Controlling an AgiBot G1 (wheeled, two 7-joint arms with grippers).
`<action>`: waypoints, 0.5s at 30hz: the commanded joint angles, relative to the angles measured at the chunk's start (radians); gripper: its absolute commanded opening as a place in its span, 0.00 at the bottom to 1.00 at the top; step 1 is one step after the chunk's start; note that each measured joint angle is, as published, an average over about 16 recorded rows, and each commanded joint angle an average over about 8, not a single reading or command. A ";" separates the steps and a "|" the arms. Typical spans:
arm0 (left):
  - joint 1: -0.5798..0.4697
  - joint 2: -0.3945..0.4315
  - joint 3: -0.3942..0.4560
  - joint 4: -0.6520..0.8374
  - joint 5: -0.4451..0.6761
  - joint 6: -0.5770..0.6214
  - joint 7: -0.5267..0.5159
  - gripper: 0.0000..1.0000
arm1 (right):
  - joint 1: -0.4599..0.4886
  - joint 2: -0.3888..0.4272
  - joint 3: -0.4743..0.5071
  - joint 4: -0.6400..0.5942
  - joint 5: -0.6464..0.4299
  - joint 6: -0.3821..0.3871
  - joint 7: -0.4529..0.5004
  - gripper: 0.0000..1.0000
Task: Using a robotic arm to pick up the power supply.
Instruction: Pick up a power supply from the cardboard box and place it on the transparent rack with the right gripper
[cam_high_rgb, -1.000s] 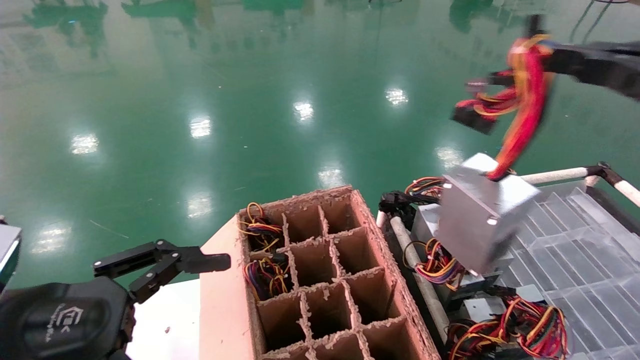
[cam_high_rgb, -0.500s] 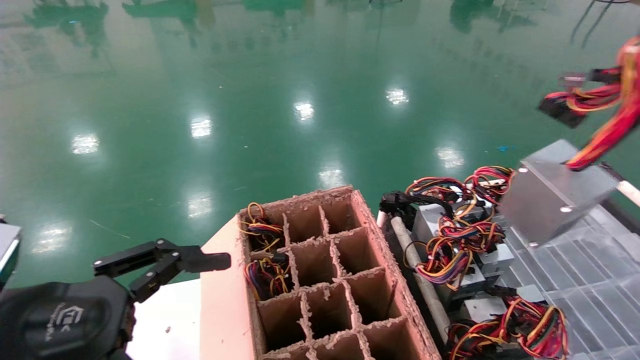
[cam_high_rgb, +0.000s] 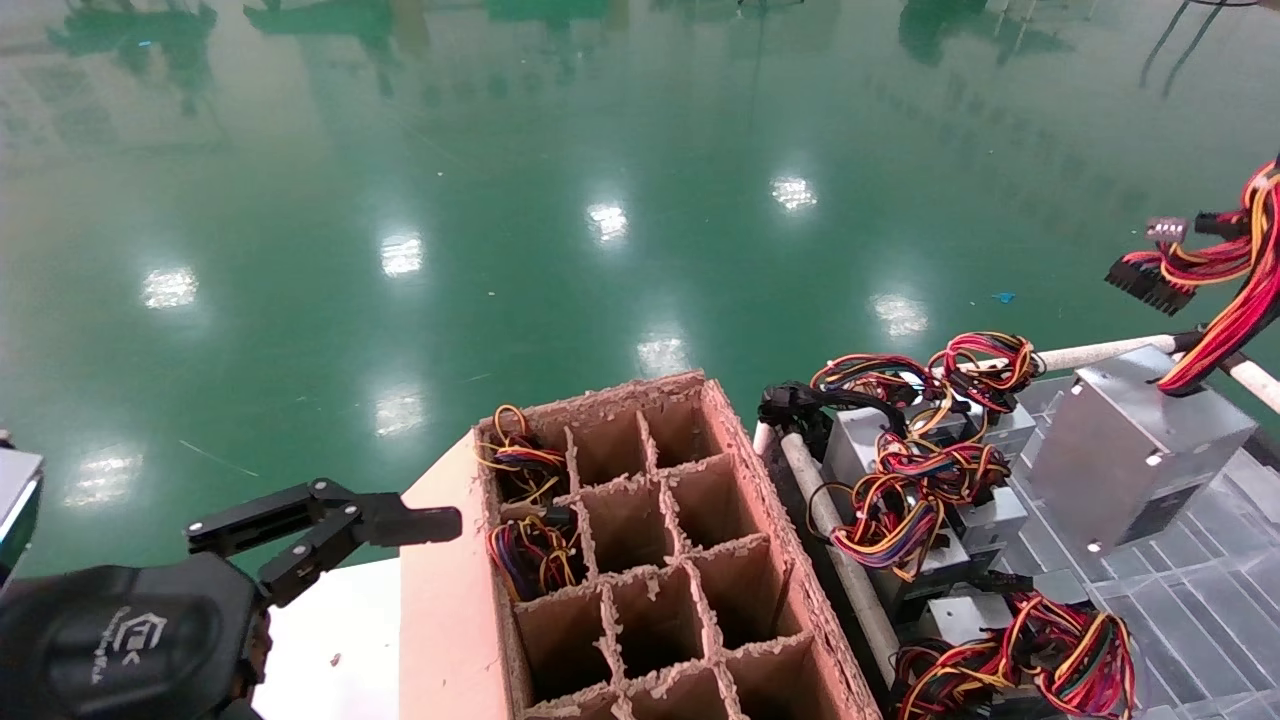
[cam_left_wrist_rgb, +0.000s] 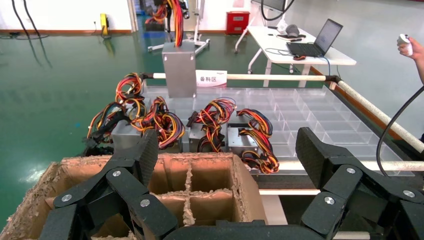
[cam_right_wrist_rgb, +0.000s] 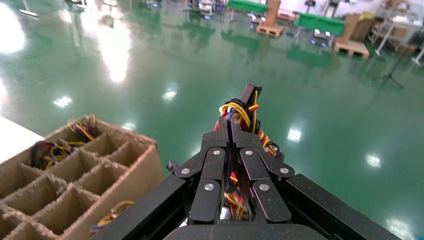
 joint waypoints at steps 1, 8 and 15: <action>0.000 0.000 0.000 0.000 0.000 0.000 0.000 0.94 | -0.001 -0.007 -0.007 -0.027 -0.010 0.001 -0.021 0.00; 0.000 0.000 0.000 0.000 0.000 0.000 0.000 0.93 | -0.005 -0.035 -0.020 -0.111 -0.027 0.010 -0.079 0.00; 0.000 0.000 0.001 0.000 0.000 0.000 0.000 0.93 | -0.003 -0.080 -0.033 -0.188 -0.047 0.029 -0.134 0.00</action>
